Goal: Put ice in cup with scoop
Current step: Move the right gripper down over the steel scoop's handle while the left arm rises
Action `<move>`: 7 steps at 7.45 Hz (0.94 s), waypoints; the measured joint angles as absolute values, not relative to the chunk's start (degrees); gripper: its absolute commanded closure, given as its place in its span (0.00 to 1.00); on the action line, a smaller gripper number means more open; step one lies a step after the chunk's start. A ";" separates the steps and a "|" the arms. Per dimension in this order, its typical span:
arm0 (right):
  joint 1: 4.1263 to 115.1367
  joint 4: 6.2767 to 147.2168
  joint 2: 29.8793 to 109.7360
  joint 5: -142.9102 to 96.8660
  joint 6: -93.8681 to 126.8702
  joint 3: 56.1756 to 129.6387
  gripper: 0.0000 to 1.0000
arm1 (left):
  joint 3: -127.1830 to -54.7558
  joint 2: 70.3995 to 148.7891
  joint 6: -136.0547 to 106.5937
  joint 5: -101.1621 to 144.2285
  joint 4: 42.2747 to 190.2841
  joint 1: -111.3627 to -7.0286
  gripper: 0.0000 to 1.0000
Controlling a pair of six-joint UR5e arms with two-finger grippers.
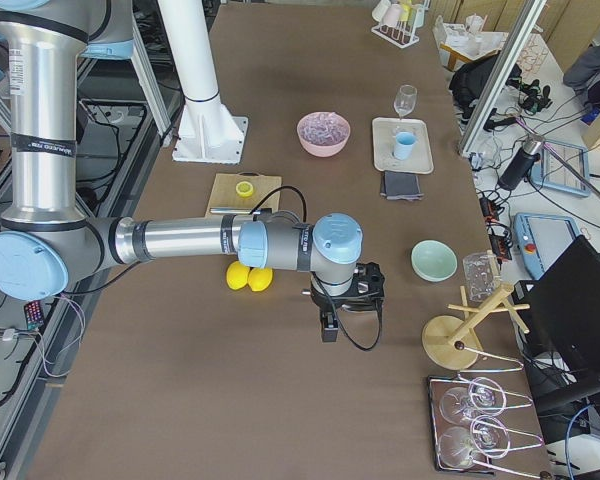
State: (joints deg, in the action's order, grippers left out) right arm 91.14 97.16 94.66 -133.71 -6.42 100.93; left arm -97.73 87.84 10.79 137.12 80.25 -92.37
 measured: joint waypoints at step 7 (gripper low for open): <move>91.30 96.90 95.90 -133.93 -6.38 100.92 0.00 | -101.73 88.84 11.00 137.31 83.79 -77.64 0.01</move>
